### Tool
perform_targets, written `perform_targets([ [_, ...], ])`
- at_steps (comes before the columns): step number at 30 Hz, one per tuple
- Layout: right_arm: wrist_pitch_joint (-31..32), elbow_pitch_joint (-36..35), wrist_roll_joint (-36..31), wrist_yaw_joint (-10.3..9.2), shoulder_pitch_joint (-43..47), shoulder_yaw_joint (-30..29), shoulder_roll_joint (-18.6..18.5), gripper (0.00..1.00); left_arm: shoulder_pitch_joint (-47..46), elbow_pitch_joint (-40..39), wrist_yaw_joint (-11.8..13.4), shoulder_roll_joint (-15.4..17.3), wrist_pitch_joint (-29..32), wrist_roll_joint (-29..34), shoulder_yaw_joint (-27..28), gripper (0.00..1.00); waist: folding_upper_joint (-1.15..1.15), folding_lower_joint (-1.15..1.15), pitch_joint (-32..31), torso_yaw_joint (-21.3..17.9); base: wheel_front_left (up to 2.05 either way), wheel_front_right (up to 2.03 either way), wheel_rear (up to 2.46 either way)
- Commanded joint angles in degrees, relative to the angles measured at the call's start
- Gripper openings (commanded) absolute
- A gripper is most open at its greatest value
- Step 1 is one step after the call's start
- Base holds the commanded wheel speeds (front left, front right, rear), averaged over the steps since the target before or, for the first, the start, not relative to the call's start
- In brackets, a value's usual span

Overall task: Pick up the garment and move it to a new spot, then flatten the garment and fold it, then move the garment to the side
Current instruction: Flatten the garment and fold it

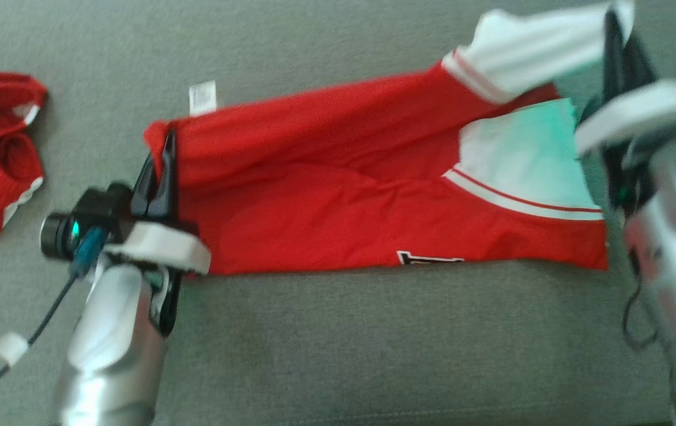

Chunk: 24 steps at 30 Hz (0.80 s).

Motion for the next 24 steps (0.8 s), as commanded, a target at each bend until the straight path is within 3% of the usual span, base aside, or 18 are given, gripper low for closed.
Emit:
perform_targets([
  [1, -0.7, -2.5, 0.8, 0.14, 1.4, 0.9, 0.2, 0.00, 0.1, -2.0, -0.3, 2.1, -0.3, 0.4, 2.6, 0.00, 0.00, 0.01, -1.3, -1.2, 0.00, 0.00, 0.00],
  [7, -0.7, -10.7, 6.7, 0.14, 13.2, 2.6, -0.4, 0.00, 5.0, -4.5, -0.7, 1.7, -0.3, 1.6, 4.7, 0.00, 0.00, 0.01, -2.7, -1.7, 0.00, 0.00, 0.00],
  [10, -0.7, -12.4, 8.8, 0.14, 17.4, 3.6, -0.3, 0.00, 7.2, -4.9, -0.8, 1.2, -0.3, 2.3, 5.3, 0.44, 0.00, 0.01, -3.6, -1.6, 0.00, 0.00, 0.00],
  [11, -0.5, -12.4, 9.5, 0.14, 18.5, 3.9, -0.1, 0.00, 7.9, -4.9, -0.8, 0.9, -0.3, 2.4, 5.7, 0.74, 0.00, 0.01, -3.8, -1.6, 0.00, 0.00, 0.00],
  [12, -0.1, -12.2, 10.1, 0.14, 19.5, 4.0, 0.0, 0.26, 8.8, -4.5, -0.6, 0.6, -0.3, 2.5, 6.1, 1.00, 0.00, 0.01, -4.1, -1.6, 0.00, 0.00, 0.00],
  [13, -0.1, -12.0, 10.3, 0.14, 20.2, 4.1, 0.1, 0.84, 9.6, -4.2, -0.3, 0.3, -0.3, 2.6, 6.6, 1.00, 0.00, 0.01, -4.6, -1.5, 0.00, 0.00, 0.00],
  [14, -0.1, -11.8, 10.4, 0.14, 20.9, 4.2, 0.0, 1.00, 10.4, -4.2, 0.2, 0.0, -0.3, 2.7, 7.1, 1.00, 0.00, 0.01, -5.0, -1.3, 0.00, 0.00, 0.00],
  [19, -0.6, -11.5, 9.6, 0.14, 24.0, 1.2, 0.4, 1.00, 15.7, -7.1, 3.8, -1.6, -0.3, 2.6, 10.2, 1.00, 0.00, 0.01, -7.4, -0.4, 0.00, 0.00, 0.00],
  [24, -0.7, -17.7, 0.4, 0.14, 27.6, -7.3, 3.2, 1.00, 21.2, -12.8, 7.6, -2.4, -0.3, 2.5, 11.6, 1.00, 0.00, 0.01, -9.6, 0.7, 0.00, 0.00, 0.00],
])
